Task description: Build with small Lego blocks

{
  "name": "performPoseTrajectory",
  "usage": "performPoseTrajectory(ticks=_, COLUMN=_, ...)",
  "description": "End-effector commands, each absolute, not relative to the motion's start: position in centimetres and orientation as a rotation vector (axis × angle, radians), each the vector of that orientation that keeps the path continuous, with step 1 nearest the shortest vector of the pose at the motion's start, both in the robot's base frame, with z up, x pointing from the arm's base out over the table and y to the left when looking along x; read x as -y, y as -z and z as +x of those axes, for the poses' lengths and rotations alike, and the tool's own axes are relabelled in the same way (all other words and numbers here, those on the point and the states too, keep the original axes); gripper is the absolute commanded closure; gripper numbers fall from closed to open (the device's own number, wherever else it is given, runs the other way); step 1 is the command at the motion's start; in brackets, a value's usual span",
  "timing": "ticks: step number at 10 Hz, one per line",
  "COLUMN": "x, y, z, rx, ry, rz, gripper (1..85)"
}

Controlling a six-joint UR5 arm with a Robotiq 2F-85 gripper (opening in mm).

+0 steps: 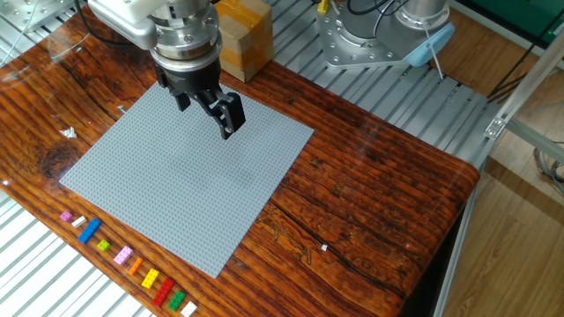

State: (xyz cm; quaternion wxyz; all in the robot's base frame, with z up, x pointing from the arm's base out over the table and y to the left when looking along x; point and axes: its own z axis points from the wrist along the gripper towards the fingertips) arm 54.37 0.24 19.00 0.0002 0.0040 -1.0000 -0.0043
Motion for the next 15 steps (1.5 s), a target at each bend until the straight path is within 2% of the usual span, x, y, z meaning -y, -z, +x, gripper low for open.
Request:
performPoseTrajectory(ticks=1, x=0.5, y=-19.0, z=53.2, rx=3.096, ry=-0.050, rz=-0.084, gripper=84.7)
performPoseTrajectory(ticks=8, x=1.0, y=-18.6, z=53.1, rx=3.110, ry=-0.052, rz=-0.072, gripper=84.7)
performPoseTrajectory(ticks=10, x=1.1, y=-18.4, z=53.9, rx=3.142, ry=-0.008, rz=-0.071, gripper=84.7)
performPoseTrajectory(ticks=12, x=2.0, y=-18.4, z=53.4, rx=3.121, ry=-0.066, rz=-0.036, gripper=84.7)
performPoseTrajectory(ticks=15, x=1.6, y=-18.3, z=53.1, rx=3.114, ry=-0.035, rz=-0.035, gripper=84.7)
